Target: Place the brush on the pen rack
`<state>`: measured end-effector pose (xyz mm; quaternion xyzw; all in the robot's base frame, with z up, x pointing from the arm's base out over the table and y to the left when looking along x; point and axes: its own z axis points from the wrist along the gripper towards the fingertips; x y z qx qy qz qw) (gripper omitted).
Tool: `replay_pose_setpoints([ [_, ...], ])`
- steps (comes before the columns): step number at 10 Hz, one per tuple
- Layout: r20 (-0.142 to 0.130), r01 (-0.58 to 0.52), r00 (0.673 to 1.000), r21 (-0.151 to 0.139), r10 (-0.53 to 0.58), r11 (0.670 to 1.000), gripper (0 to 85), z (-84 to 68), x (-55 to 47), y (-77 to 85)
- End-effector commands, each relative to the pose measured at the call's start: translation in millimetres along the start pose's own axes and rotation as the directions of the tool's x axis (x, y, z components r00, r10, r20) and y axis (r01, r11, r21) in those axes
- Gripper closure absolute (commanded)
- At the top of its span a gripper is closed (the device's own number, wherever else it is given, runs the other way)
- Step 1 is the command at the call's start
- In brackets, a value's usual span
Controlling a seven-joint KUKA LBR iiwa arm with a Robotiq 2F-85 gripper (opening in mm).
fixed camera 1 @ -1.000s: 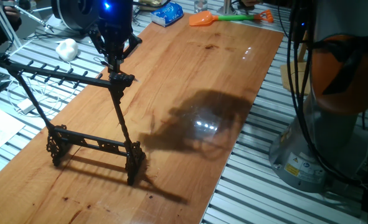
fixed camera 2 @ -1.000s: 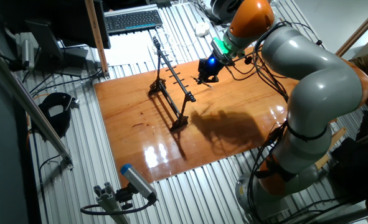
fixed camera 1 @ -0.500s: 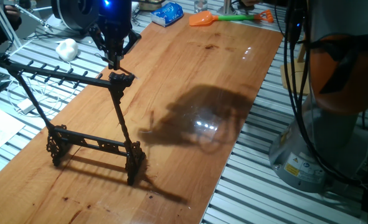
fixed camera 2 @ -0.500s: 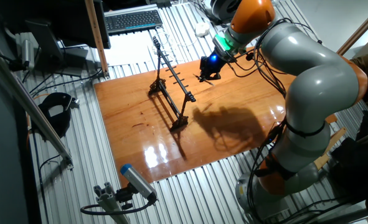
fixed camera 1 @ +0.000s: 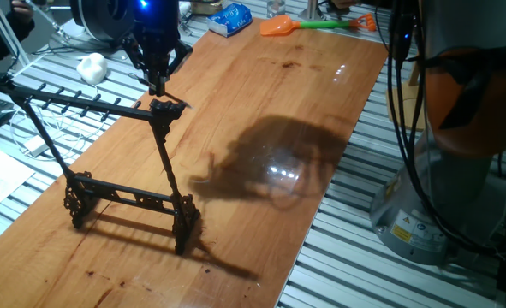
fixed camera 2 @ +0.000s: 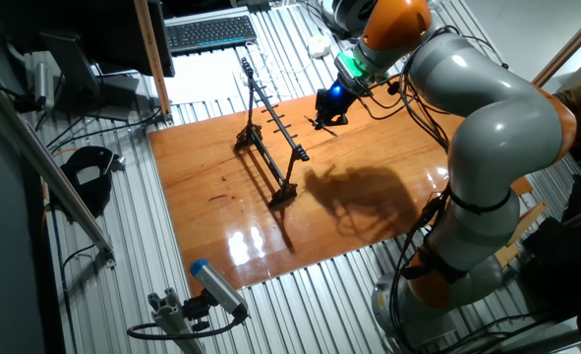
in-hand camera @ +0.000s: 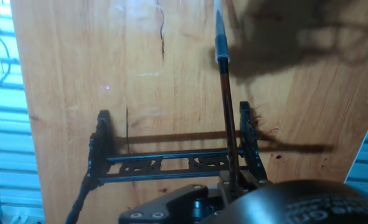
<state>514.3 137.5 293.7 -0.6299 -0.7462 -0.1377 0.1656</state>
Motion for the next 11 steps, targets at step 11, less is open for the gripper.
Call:
replay_pose_setpoints([
  [11, -0.042, -0.007, 0.999, -0.041, 0.005, 0.999, 85.0, 8.9, 18.5, 8.2],
])
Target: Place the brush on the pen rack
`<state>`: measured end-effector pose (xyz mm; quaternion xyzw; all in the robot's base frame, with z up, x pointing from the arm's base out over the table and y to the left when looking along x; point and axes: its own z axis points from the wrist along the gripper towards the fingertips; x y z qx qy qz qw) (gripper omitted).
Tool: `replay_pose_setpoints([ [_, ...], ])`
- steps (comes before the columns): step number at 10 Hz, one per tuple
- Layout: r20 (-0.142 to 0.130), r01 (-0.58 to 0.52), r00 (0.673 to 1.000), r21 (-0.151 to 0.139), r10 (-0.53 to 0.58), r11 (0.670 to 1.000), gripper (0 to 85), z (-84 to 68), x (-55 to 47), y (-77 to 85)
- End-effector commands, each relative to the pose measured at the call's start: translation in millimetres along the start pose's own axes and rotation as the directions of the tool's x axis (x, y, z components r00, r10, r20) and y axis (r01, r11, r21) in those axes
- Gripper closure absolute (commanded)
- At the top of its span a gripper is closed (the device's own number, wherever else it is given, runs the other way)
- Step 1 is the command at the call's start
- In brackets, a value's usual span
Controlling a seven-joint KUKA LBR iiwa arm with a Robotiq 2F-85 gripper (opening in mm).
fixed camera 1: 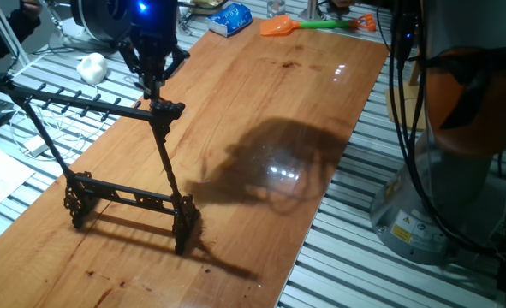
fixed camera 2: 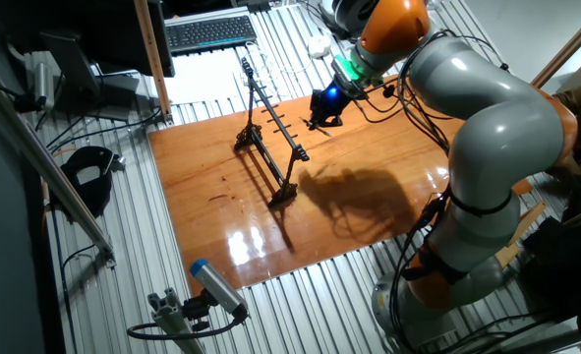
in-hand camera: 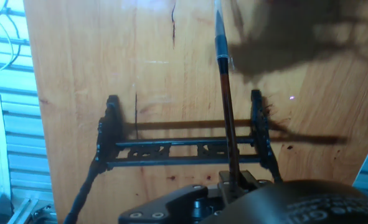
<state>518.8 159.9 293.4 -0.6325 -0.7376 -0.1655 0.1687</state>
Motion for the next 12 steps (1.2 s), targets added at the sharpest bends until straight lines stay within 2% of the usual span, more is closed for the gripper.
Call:
replay_pose_setpoints([
  [1, -0.003, -0.001, 1.000, -0.001, 0.001, 1.000, 85.0, 1.1, 1.4, 0.3],
  [5, 0.016, -0.003, 1.000, -0.010, 0.003, 1.000, 85.0, 16.2, 12.0, -2.5],
  [9, 0.017, 0.000, 1.000, -0.010, 0.000, 1.000, 85.0, 18.0, 16.2, -4.1],
  [12, 0.028, -0.008, 1.000, -0.009, 0.009, 1.000, 85.0, 20.2, 25.3, -9.4],
])
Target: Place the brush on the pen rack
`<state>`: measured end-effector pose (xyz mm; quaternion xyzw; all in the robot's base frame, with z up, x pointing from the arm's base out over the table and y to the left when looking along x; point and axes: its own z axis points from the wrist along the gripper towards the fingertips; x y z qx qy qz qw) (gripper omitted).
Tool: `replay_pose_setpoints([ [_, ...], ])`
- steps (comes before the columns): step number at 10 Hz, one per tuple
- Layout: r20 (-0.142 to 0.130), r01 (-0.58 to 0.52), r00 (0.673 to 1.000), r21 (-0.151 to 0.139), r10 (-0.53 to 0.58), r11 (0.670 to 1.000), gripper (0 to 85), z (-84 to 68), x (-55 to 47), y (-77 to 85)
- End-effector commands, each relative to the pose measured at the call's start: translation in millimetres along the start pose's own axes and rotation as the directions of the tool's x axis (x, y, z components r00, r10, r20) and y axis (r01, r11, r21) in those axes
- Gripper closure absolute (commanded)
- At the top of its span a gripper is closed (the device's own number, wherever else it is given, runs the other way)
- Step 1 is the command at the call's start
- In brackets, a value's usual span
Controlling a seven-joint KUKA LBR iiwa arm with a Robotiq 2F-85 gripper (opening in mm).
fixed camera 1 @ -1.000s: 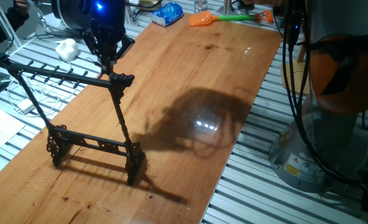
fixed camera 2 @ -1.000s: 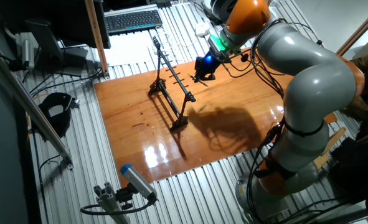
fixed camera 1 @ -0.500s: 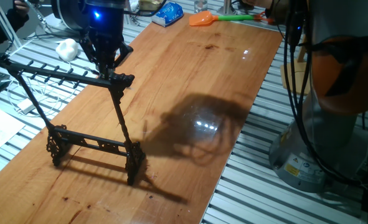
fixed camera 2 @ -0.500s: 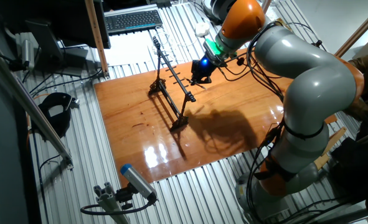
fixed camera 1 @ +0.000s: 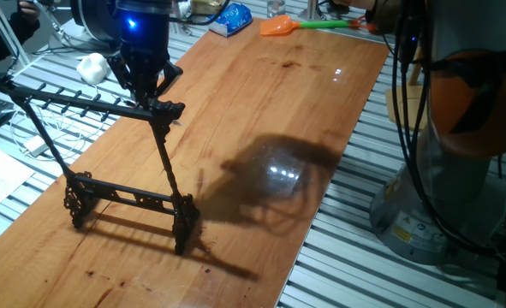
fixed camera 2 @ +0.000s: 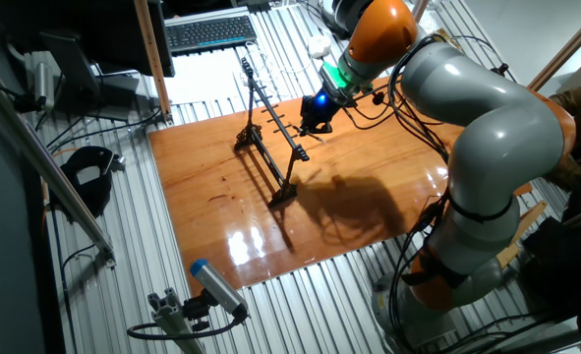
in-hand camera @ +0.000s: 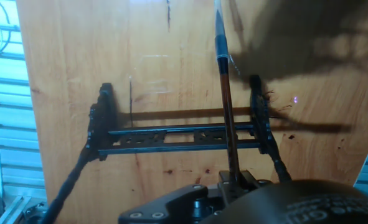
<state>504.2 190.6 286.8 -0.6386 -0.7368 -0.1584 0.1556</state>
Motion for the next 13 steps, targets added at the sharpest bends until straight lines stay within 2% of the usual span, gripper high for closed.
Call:
replay_pose_setpoints([
  [1, 0.002, 0.000, 1.000, 0.000, 0.000, 1.000, 85.0, 0.8, 0.9, -1.6],
  [4, 0.001, 0.003, 1.000, 0.000, -0.003, 1.000, 85.0, 0.2, 0.4, -2.0],
  [8, 0.001, -0.006, 1.000, -0.002, 0.006, 1.000, 85.0, 1.7, 6.8, -1.5],
  [10, 0.013, 0.005, 1.000, 0.002, -0.006, 1.000, 85.0, 4.8, 5.1, -2.8],
  [13, 0.040, 0.023, 0.999, 0.006, -0.023, 1.000, 85.0, 11.0, 8.9, -5.9],
])
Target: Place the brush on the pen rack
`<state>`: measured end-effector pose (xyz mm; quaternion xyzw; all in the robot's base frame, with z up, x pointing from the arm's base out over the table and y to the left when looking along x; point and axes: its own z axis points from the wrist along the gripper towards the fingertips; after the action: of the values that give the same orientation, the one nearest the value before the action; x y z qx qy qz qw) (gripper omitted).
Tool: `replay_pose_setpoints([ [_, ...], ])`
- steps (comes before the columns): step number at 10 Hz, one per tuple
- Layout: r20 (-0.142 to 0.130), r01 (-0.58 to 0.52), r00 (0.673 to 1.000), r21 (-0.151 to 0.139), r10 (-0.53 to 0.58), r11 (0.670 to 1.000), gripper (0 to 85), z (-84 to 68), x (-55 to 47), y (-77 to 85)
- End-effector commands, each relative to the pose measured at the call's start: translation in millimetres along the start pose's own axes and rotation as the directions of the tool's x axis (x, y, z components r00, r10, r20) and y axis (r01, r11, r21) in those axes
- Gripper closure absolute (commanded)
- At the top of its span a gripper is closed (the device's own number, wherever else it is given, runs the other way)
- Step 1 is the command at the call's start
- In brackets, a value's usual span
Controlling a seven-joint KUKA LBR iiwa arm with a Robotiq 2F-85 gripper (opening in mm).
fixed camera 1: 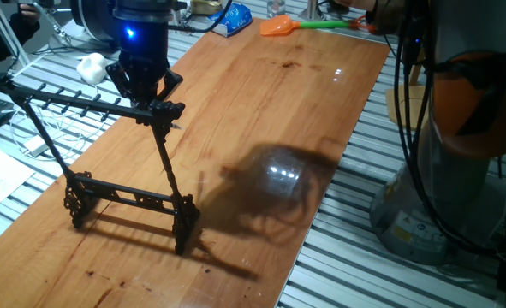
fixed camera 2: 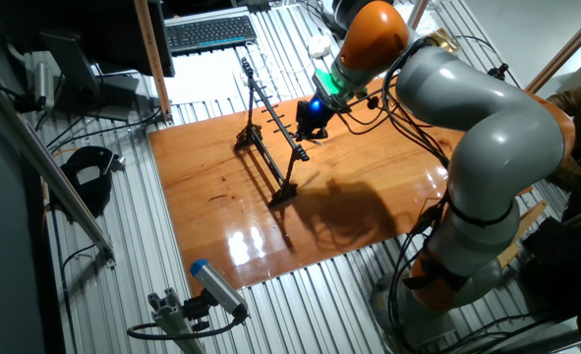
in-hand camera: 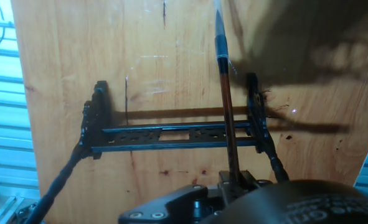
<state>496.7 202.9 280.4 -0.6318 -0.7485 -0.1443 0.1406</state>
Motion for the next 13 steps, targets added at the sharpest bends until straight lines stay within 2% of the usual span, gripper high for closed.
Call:
replay_pose_setpoints([
  [1, 0.006, 0.007, 1.000, 0.003, -0.007, 1.000, 85.0, 1.3, 1.0, -0.6],
  [6, 0.000, 0.016, 1.000, 0.028, -0.016, 0.999, 85.0, 1.5, 2.1, -0.3],
  [7, 0.000, 0.016, 1.000, 0.035, -0.016, 0.999, 68.0, 1.3, 2.2, -0.1],
  [8, 0.004, 0.016, 1.000, 0.038, -0.016, 0.999, 68.0, 1.2, 2.3, 0.0],
  [9, 0.008, 0.014, 1.000, 0.044, -0.014, 0.999, 51.0, 1.0, 2.6, 0.2],
  [11, 0.019, 0.011, 1.000, 0.050, -0.012, 0.999, 51.0, 0.8, 3.0, 0.5],
  [12, 0.022, 0.013, 1.000, 0.051, -0.014, 0.999, 34.0, 0.5, 3.0, 0.6],
  [13, 0.026, 0.028, 0.999, 0.052, -0.029, 0.998, 34.0, -1.0, 3.2, 1.0],
])
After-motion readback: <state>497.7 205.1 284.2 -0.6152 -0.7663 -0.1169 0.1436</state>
